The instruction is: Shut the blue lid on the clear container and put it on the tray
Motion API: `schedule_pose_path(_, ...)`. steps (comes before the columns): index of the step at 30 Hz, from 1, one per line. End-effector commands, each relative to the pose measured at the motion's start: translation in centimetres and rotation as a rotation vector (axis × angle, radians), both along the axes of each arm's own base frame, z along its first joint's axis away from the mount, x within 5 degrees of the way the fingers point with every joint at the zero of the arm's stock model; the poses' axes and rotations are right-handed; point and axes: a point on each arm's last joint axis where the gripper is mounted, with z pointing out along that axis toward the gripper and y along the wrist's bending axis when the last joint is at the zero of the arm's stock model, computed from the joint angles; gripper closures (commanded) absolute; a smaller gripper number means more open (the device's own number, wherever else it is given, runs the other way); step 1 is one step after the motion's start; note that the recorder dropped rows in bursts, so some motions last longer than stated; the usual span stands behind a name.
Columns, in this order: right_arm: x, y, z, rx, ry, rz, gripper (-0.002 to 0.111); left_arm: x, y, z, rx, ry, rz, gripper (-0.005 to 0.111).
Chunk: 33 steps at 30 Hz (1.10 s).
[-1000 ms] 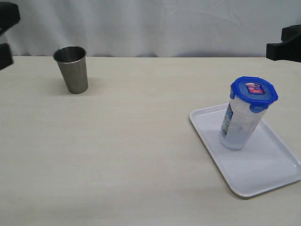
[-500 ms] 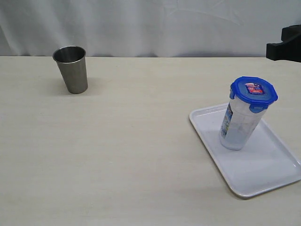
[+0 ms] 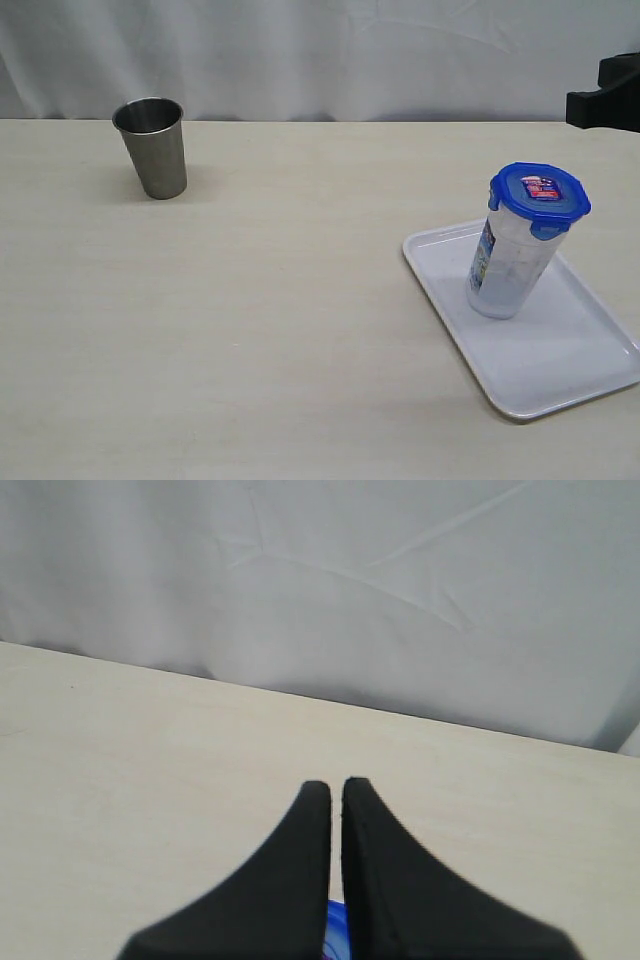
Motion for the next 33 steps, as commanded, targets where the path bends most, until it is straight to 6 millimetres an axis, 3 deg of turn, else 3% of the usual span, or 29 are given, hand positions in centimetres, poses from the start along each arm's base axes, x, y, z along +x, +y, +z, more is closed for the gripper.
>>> schedule_pose_path(1,0.0,-0.2,0.0,-0.002,-0.004,-0.004,0.104,-0.3,-0.1,-1.1,0.099,-0.104,0.008,0.107)
schedule_pose_path(9,0.0,-0.2,0.0,-0.002,-0.004,-0.004,0.104,-1.2,1.5,-4.6,0.134,-0.105,0.155,0.107)
schedule_pose_path(20,0.0,-0.2,0.0,-0.002,-0.004,-0.004,0.104,-4.3,2.7,-9.8,0.163,-0.213,0.273,0.107)
schedule_pose_path(33,-0.1,-0.2,0.0,-0.002,-0.004,-0.005,0.104,-2.8,2.9,-15.9,0.185,-0.062,0.333,0.107)
